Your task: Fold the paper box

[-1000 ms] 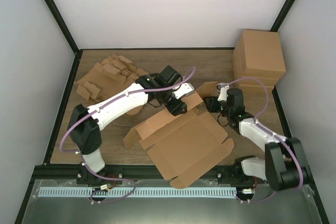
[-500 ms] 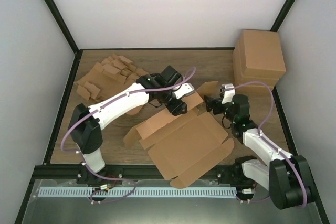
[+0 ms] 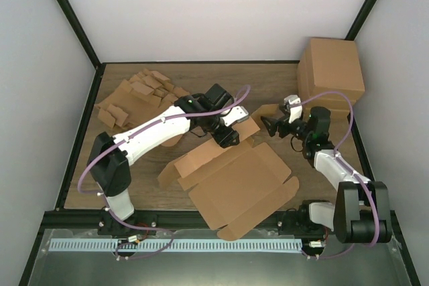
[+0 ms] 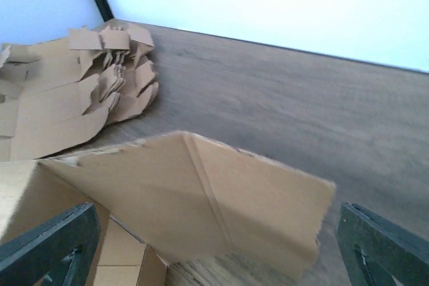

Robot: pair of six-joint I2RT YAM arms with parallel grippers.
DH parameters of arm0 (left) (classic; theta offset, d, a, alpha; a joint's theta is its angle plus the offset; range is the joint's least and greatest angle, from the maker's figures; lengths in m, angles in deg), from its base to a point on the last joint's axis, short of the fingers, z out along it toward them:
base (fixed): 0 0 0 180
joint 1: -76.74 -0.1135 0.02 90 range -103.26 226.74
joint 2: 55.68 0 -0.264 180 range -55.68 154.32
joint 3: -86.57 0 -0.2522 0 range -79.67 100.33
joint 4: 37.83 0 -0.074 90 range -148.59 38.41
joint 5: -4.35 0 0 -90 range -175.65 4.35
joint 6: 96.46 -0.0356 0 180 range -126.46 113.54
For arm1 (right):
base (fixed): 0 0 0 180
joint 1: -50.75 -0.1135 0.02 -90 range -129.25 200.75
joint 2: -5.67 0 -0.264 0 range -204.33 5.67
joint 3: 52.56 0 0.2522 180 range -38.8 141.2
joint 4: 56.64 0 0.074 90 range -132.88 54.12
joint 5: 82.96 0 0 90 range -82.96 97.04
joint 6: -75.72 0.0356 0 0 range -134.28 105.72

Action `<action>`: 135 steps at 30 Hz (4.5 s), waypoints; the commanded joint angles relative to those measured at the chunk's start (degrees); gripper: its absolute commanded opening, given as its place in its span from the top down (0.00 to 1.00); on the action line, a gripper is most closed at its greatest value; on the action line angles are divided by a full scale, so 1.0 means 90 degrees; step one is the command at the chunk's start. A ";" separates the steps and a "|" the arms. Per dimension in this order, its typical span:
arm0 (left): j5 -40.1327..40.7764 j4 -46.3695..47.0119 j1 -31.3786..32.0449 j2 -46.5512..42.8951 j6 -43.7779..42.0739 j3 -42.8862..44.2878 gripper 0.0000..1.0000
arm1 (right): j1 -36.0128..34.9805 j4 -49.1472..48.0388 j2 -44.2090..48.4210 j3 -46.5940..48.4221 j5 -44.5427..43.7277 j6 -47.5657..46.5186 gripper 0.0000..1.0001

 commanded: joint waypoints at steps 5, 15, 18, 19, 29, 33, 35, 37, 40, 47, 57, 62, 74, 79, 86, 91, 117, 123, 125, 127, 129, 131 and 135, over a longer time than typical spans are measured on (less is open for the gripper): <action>-0.0305 -0.0324 0.0048 0.0341 -0.0079 -0.0069 0.36 | 0.0070 -0.0084 -0.0321 0.0639 0.0702 -0.1109 0.00; -0.0333 -0.0275 0.0051 0.0393 -0.0086 -0.0072 0.36 | 0.0067 0.0430 -0.0469 0.0963 0.0267 -0.1129 0.26; -0.0329 -0.0286 0.0051 0.0364 -0.0116 -0.0097 0.36 | 0.0067 0.0313 -0.0230 0.0879 -0.0239 -0.1101 0.04; -0.0322 -0.0286 0.0050 0.0361 -0.0119 -0.0105 0.36 | 0.0072 0.0333 -0.0200 0.0894 -0.0385 -0.1102 0.03; -0.0362 -0.0247 0.0045 0.0414 -0.0129 -0.0159 0.36 | 0.0067 0.1966 -0.1156 0.2251 0.0069 -0.1729 0.20; -0.0380 -0.0247 0.0048 0.0439 -0.0108 -0.0149 0.36 | 0.0067 0.1978 -0.1123 0.2180 0.0321 -0.1748 0.31; -0.0374 -0.0247 0.0050 0.0442 -0.0108 -0.0149 0.36 | 0.0067 0.1894 -0.0986 0.2085 0.0468 -0.1698 0.35; -0.0364 -0.0247 0.0051 0.0448 -0.0109 -0.0154 0.36 | 0.0067 0.1865 -0.0862 0.2020 0.0640 -0.1690 0.36; -0.0355 -0.0248 0.0050 0.0449 -0.0111 -0.0159 0.36 | 0.0067 0.1874 -0.0713 0.1983 0.0805 -0.1639 0.42; -0.0308 -0.0288 0.0046 0.0489 -0.0122 -0.0117 0.36 | 0.0063 0.2492 -0.0748 0.2181 0.0716 -0.1487 0.56; -0.0246 -0.0364 0.0051 0.0500 -0.0071 -0.0032 0.36 | -0.0332 0.3730 -0.0565 0.2816 -0.0173 -0.1627 0.45; -0.0262 -0.0362 0.0047 0.0426 -0.0035 -0.0012 0.36 | -0.0459 0.4316 -0.0557 0.3094 -0.0468 -0.1787 0.45; -0.0428 -0.0525 0.0049 0.0274 0.0032 0.0408 0.35 | -0.0670 0.5194 -0.0603 0.3515 -0.1056 -0.2153 0.48; -0.0494 -0.0558 0.0049 0.0263 0.0066 0.0544 0.34 | -0.0675 0.5251 -0.0655 0.3534 -0.1025 -0.2399 0.44; -0.0511 -0.0686 0.0047 0.0389 0.0063 0.0770 0.33 | -0.0675 0.5530 -0.0651 0.3606 -0.0809 -0.2942 0.35; -0.0462 -0.0706 0.0048 0.0408 0.0079 0.0756 0.33 | -0.0671 0.5621 -0.0766 0.3708 -0.0943 -0.3160 0.54; -0.0326 -0.0237 -0.0909 -0.0212 0.0637 0.0166 0.36 | -0.1512 0.5934 -0.1323 0.4952 -0.0647 -0.1079 0.78; -0.0312 -0.0043 -0.1392 -0.0762 0.0698 -0.0592 0.36 | -0.1514 0.5166 -0.1249 0.4578 -0.0911 0.0086 0.71; -0.0420 -0.0004 -0.1449 -0.0905 0.0661 -0.0798 0.36 | -0.1513 0.4709 -0.1174 0.4112 -0.0902 0.0339 0.71; -0.0489 0.0023 -0.1453 -0.0963 0.0643 -0.0931 0.36 | -0.1513 0.4076 -0.1079 0.3530 -0.0918 0.0664 0.77; -0.0549 0.0065 -0.1458 -0.1008 0.0661 -0.1033 0.36 | -0.1512 0.3467 -0.1089 0.3019 -0.0729 0.0952 0.92; -0.0564 0.0117 -0.1462 -0.1041 0.0676 -0.1120 0.36 | -0.1530 0.2947 -0.1201 0.2655 -0.0457 0.1240 0.99; -0.0606 0.0177 -0.1462 -0.1037 0.0708 -0.1206 0.36 | -0.1627 0.1742 -0.1384 0.1946 -0.0876 0.2316 0.99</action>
